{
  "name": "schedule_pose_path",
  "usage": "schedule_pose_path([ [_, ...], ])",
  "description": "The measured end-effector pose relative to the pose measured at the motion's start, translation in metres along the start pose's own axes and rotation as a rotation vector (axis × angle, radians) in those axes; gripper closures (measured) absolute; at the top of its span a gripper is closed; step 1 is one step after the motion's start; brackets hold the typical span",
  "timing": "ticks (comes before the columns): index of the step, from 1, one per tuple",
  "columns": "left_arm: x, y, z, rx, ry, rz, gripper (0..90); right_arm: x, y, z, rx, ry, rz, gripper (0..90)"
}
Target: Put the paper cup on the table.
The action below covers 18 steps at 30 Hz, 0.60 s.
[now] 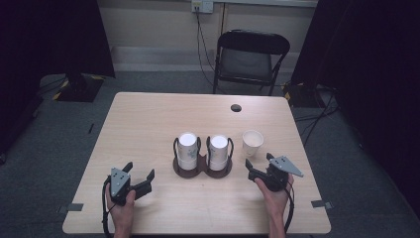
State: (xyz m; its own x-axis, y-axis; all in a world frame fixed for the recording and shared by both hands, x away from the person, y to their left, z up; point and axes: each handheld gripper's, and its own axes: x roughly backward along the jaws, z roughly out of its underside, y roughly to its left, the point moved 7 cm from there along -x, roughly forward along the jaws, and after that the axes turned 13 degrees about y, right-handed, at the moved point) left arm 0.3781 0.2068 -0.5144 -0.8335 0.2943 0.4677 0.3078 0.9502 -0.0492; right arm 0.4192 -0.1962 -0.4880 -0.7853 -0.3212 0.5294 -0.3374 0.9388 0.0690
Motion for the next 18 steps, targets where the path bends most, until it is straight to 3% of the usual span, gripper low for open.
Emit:
schedule_pose_path([
  [18, 0.001, -0.001, 0.000, -0.008, -0.009, -0.002, 15.5, 0.021, 0.021, 0.040, -0.020, -0.032, 0.029, 16.2],
])
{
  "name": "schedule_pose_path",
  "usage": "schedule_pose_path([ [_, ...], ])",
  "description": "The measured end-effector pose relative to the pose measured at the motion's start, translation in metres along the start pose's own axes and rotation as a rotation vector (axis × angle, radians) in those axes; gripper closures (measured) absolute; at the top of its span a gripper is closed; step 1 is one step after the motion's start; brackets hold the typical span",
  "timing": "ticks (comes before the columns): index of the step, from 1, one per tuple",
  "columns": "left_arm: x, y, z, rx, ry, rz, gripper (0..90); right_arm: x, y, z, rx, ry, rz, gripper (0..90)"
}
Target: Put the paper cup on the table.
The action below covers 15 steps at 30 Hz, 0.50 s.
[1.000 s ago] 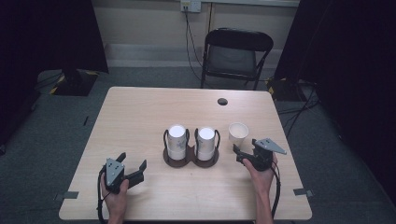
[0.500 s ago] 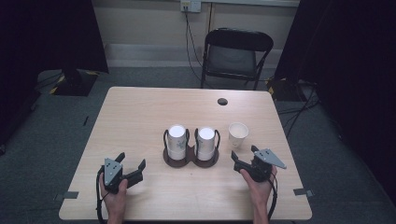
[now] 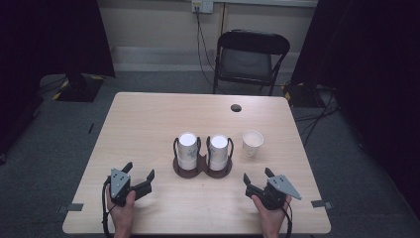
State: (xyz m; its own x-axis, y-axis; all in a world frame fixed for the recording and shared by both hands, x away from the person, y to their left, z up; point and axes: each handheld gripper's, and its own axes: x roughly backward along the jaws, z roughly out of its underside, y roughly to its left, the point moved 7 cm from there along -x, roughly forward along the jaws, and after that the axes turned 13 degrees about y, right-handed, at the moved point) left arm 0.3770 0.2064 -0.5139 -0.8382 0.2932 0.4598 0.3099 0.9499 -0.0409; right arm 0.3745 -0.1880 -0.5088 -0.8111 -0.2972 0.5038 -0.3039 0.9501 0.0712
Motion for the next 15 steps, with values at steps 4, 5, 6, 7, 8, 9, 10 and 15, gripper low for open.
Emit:
schedule_pose_path([
  [4, 0.0000, 0.0001, 0.0000, 0.001, 0.000, -0.001, 15.6, 0.0028, 0.0029, 0.0074, 0.004, -0.006, 0.012, 16.4],
  [5, 0.0002, 0.0000, 0.0000, 0.001, -0.002, -0.001, 15.6, 0.0032, 0.0031, 0.0080, 0.008, -0.008, 0.017, 16.4],
  [6, 0.0003, 0.0000, 0.0000, 0.002, -0.003, -0.001, 15.6, 0.0046, 0.0040, 0.0089, 0.014, -0.011, 0.023, 16.5],
  [7, 0.0003, 0.0001, 0.0001, 0.003, -0.003, -0.003, 15.6, 0.0052, 0.0044, 0.0090, 0.014, -0.013, 0.025, 16.4],
  [8, 0.0002, 0.0001, 0.0001, 0.004, -0.002, -0.002, 15.6, 0.0056, 0.0047, 0.0096, 0.013, -0.015, 0.024, 16.6],
  [9, 0.0003, 0.0001, 0.0001, 0.004, -0.003, -0.002, 15.6, 0.0061, 0.0044, 0.0095, 0.010, -0.021, 0.027, 16.7],
  [10, 0.0003, 0.0002, 0.0001, 0.005, -0.003, -0.002, 15.6, 0.0064, 0.0037, 0.0094, 0.006, -0.025, 0.026, 16.8],
  [15, 0.0007, 0.0001, 0.0001, 0.001, -0.006, -0.004, 15.6, 0.0068, 0.0026, 0.0095, -0.011, -0.026, 0.029, 16.8],
])
